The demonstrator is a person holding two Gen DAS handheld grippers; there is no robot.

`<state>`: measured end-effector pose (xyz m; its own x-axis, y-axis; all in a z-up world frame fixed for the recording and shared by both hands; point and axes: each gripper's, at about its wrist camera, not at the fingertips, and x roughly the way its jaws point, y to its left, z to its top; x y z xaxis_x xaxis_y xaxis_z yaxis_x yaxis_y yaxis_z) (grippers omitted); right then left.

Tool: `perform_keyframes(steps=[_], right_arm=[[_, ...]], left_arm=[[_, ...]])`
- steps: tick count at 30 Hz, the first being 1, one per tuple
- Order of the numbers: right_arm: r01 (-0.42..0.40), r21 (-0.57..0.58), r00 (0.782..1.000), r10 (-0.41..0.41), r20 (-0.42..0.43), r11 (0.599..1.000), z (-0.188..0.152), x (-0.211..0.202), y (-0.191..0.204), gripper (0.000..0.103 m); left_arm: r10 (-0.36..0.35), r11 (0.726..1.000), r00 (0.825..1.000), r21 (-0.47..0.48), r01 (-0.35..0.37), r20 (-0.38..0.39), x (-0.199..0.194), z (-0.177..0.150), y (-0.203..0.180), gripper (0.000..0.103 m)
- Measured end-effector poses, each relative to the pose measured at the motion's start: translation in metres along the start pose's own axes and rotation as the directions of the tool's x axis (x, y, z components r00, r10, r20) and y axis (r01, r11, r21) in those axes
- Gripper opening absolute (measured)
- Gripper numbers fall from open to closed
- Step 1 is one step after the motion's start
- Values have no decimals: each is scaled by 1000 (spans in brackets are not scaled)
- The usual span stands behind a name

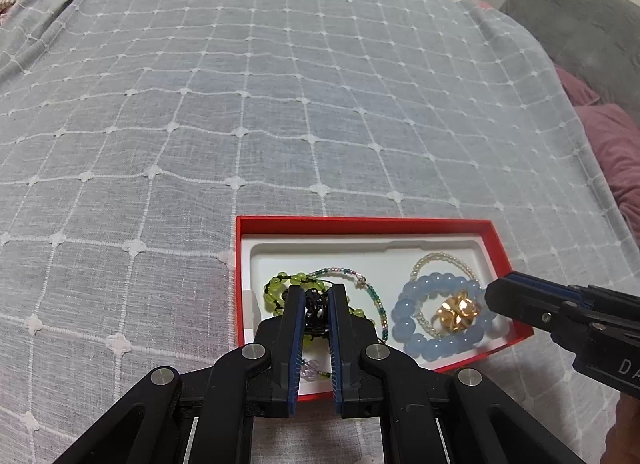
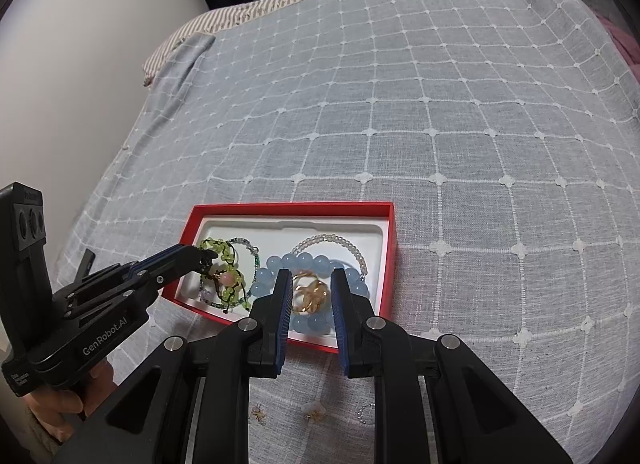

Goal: Organize jewelry
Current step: 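Lower the earring and gold ring into the red box and open both tools, then move both tools back toward the small earrings and silver ring on the cover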

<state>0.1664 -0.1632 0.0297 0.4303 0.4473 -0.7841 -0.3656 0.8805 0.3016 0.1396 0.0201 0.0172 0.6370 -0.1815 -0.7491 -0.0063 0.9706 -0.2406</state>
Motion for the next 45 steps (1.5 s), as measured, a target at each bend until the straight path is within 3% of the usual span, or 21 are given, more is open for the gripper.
perform_keyframes(steps=[15, 23, 35, 41, 45], right_arm=[[10, 20, 1000, -11, 11, 1000, -1, -6, -7, 21], [25, 30, 998, -26, 53, 999, -5, -28, -11, 21], [14, 71, 999, -16, 34, 997, -24, -46, -18, 22], [28, 63, 1000, -28, -3, 998, -29, -41, -15, 25], [30, 74, 999, -29, -18, 997, -32, -37, -17, 29]], left_arm=[[-7, 1000, 1000, -8, 7, 30, -13, -2, -1, 11], [13, 999, 998, 51, -16, 61, -30, -12, -13, 13], [27, 998, 997, 57, -30, 67, -42, -23, -10, 14], [0, 998, 1000, 66, -2, 20, -40, -33, -17, 14], [-30, 998, 998, 58, 33, -54, -33, -41, -21, 14]])
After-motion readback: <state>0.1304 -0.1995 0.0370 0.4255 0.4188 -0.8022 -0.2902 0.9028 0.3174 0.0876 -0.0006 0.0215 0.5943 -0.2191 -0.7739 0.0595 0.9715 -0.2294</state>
